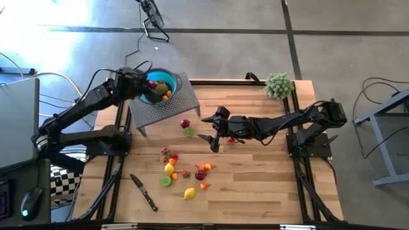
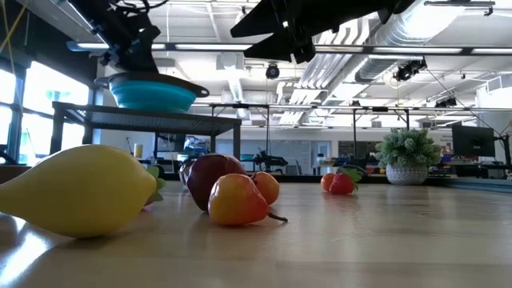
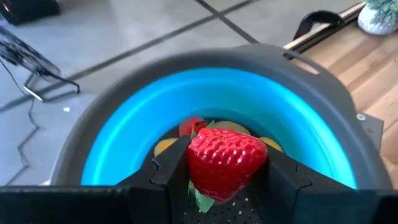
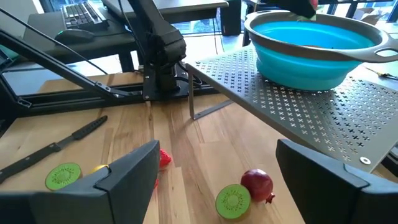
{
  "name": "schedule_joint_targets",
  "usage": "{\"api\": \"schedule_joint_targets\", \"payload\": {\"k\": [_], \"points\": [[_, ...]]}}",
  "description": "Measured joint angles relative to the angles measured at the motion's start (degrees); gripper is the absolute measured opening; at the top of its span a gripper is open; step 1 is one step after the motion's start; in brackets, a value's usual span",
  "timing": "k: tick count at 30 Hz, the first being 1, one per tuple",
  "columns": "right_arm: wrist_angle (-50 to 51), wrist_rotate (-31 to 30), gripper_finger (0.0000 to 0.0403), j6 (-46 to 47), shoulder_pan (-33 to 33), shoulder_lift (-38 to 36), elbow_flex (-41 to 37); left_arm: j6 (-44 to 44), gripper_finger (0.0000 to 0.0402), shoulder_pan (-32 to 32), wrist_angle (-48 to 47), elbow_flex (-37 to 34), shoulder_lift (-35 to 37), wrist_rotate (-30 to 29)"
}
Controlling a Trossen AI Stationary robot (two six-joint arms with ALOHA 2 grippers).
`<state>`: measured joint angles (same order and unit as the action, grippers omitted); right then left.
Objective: Pick & Place Fruit
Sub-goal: Put the red strawberry into the blue strainer bowl on the shelf
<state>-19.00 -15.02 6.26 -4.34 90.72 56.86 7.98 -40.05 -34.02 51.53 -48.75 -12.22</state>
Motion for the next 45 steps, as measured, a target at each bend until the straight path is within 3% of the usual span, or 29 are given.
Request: {"api": "schedule_joint_targets", "payload": {"k": [24,28,37,45], "points": [[0.04,0.05,0.0313,-0.02,0.00,0.02,0.00,-0.41,0.0187,-0.81,1.29,-0.02,-2.02,0.10],[0.04,0.09,0.0313,-0.02,0.00,0.02,0.00,-0.77,0.0157,-0.81,1.26,-0.02,-1.99,0.26],[0.04,0.10,0.0313,-0.04,0.00,0.02,0.00,-3.04,0.0058,-0.81,3.71,-0.04,-1.99,9.48],[0.02,0.10,0.0313,-0.04,0.00,0.02,0.00,-3.18,0.0029,-0.81,5.57,-0.04,-1.97,10.66]]}}
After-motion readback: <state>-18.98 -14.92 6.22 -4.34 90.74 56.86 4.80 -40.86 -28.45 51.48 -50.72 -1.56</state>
